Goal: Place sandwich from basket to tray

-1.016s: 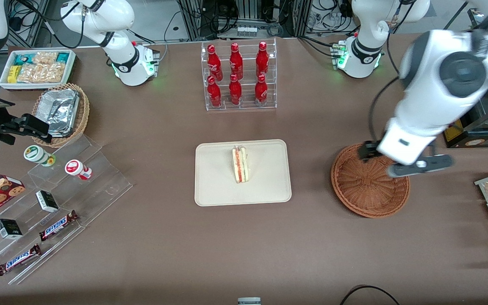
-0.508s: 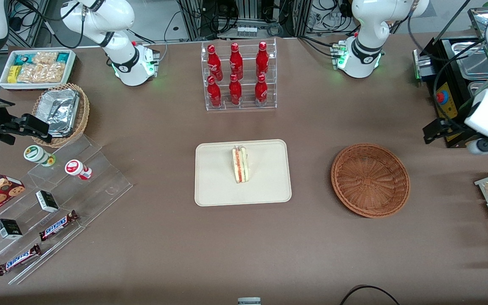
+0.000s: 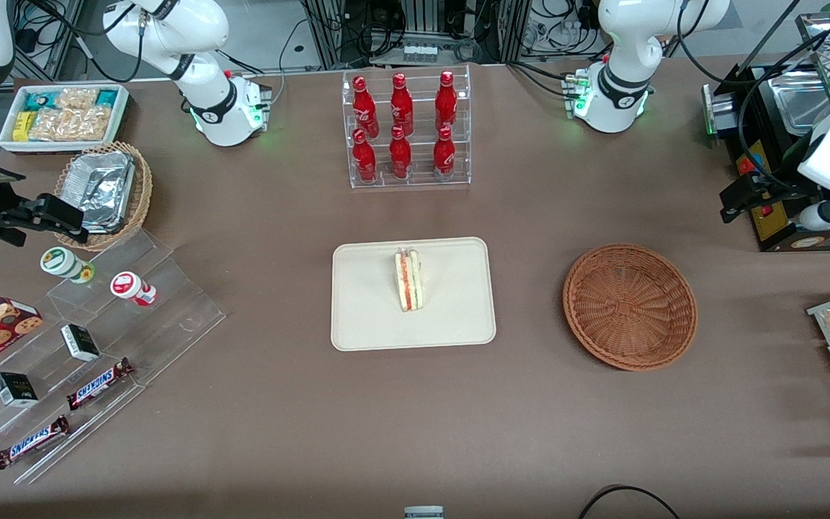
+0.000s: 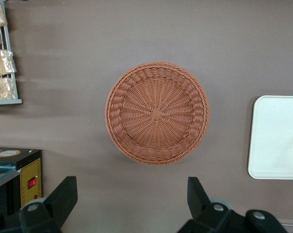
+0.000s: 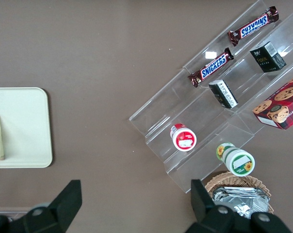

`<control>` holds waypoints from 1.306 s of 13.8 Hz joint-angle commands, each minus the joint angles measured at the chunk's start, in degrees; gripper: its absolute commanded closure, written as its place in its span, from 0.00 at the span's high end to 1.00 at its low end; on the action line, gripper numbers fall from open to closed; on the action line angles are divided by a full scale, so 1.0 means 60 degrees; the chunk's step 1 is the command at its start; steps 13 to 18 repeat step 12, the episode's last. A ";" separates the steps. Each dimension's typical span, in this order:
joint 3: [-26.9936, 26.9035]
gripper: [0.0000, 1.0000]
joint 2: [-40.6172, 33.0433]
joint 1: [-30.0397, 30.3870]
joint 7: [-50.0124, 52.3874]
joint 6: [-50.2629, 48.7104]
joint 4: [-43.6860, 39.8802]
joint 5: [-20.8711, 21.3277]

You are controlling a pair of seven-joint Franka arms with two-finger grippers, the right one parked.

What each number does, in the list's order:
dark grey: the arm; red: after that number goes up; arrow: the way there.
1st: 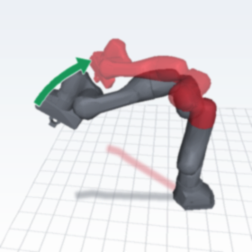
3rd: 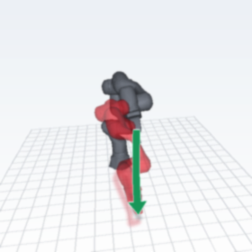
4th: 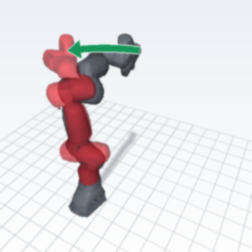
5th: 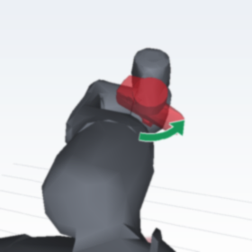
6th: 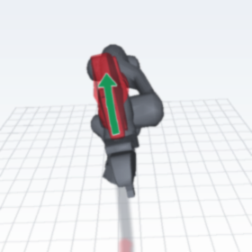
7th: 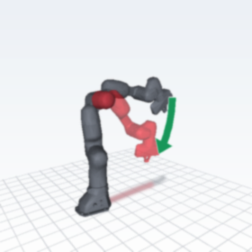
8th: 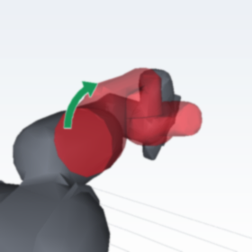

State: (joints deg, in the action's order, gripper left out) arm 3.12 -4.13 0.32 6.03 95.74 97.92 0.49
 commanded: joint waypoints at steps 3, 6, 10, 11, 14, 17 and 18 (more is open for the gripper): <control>0.0037 1.00 0.0146 0.0107 -0.0375 -0.0384 -0.0324 -0.0184; 0.0037 1.00 0.0161 0.0107 -0.0404 -0.0458 -0.0309 -0.0096; 0.0066 1.00 0.0366 0.0063 -0.0389 -0.0428 -0.0513 -0.0023; 0.0066 1.00 0.0366 0.0063 -0.0375 -0.0414 -0.0558 -0.0023; 0.0066 1.00 0.0453 0.0049 -0.0389 -0.0428 -0.0660 -0.0023; 0.0066 1.00 0.0453 0.0049 -0.0389 -0.0428 -0.0660 -0.0023; 0.0066 1.00 0.0453 0.0049 -0.0389 -0.0428 -0.0660 -0.0023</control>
